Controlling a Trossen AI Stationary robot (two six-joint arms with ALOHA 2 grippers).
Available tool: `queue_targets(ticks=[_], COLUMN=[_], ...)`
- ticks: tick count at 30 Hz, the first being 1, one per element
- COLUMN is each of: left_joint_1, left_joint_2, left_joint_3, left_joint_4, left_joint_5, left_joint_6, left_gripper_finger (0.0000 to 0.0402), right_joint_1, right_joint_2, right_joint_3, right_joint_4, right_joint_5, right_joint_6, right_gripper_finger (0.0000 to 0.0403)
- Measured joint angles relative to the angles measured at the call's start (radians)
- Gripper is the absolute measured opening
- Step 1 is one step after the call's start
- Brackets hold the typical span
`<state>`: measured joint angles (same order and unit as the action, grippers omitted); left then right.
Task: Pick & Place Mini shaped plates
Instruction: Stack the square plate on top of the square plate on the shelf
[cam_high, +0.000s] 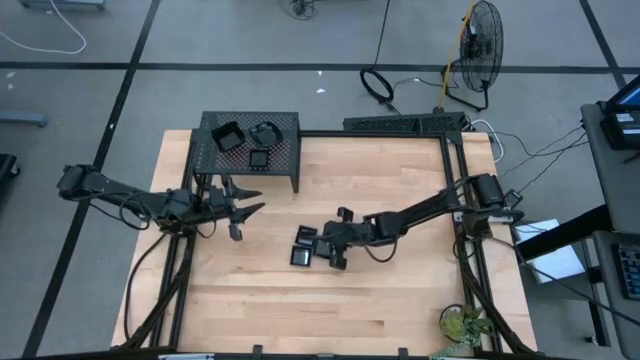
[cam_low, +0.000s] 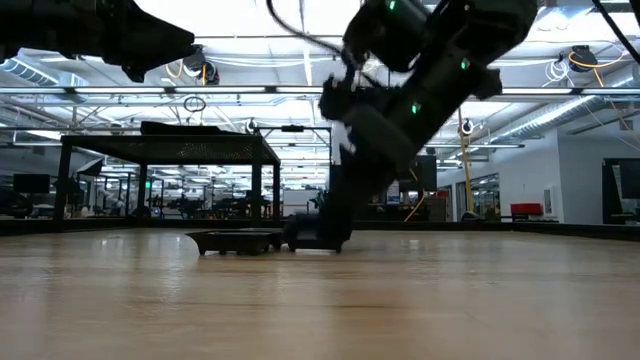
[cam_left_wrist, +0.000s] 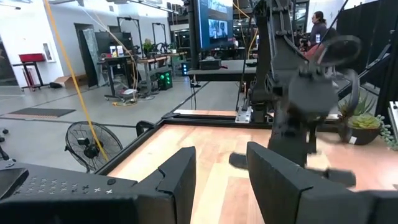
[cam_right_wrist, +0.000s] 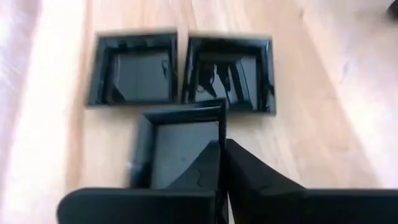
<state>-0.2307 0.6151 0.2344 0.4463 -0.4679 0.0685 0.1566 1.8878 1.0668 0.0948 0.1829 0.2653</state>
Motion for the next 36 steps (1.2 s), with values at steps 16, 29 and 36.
queue_targets(ticks=[16,29,36], left_joint_1=[0.000,0.003,0.023], left_joint_2=[0.249,0.687,0.786], left_joint_3=[0.000,0.297,0.372], left_joint_4=[0.232,0.183,0.176], left_joint_5=[0.282,0.052,0.040], left_joint_6=[-0.049,0.029,0.060], left_gripper_finger=[0.0147,0.0212,0.0218], right_joint_1=[0.132,0.177,0.186], right_joint_2=[-0.212,-0.122,-0.123], right_joint_3=[0.000,-0.002,-0.002], right_joint_4=[0.190,0.407,0.438], right_joint_5=[0.738,0.810,0.811], right_joint_6=[-0.262,-0.517,-0.543], right_gripper_finger=[0.0001,0.0000,0.0000])
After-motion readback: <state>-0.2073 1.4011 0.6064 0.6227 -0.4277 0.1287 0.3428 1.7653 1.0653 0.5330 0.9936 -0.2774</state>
